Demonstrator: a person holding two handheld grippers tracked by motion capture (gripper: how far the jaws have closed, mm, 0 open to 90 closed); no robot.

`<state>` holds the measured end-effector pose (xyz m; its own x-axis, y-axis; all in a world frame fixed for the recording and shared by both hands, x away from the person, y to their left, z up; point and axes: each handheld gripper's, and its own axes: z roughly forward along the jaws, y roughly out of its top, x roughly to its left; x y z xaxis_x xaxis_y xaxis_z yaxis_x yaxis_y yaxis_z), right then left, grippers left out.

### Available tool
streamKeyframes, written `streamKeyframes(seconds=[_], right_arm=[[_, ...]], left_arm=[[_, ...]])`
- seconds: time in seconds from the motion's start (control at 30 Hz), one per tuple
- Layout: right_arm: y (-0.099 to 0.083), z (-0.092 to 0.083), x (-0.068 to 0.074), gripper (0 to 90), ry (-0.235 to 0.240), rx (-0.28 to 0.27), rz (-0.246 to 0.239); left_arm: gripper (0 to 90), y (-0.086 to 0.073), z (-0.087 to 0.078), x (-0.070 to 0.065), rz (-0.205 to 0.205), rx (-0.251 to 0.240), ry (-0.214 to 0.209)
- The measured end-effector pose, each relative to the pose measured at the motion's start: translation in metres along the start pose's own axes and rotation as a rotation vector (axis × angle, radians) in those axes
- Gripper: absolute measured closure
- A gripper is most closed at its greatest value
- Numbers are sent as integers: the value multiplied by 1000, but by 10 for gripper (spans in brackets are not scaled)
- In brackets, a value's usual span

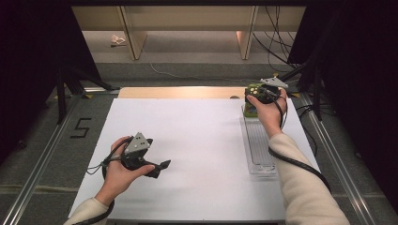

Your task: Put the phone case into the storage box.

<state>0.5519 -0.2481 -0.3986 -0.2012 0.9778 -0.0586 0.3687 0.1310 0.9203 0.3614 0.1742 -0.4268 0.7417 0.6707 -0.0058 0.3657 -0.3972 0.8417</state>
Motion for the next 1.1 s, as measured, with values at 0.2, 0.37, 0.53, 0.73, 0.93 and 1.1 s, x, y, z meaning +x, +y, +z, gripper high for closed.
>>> streamKeyframes(seconds=[0.2,0.37,0.53,0.73,0.93,1.1], right_arm=[[-2,2,0,167,2,7,5],[-4,5,0,166,-3,16,5],[-7,7,-1,166,-5,27,9],[-11,10,-3,165,-10,39,3],[-12,12,-3,164,-12,44,4],[-13,12,-4,163,-8,43,6]], left_arm=[[0,0,0,0,-1,0,-3],[0,0,0,0,0,-3,-1],[0,0,0,0,-1,-1,-2],[0,0,0,0,1,0,-3],[0,0,0,0,0,-1,-3],[0,0,0,0,1,-1,-4]])
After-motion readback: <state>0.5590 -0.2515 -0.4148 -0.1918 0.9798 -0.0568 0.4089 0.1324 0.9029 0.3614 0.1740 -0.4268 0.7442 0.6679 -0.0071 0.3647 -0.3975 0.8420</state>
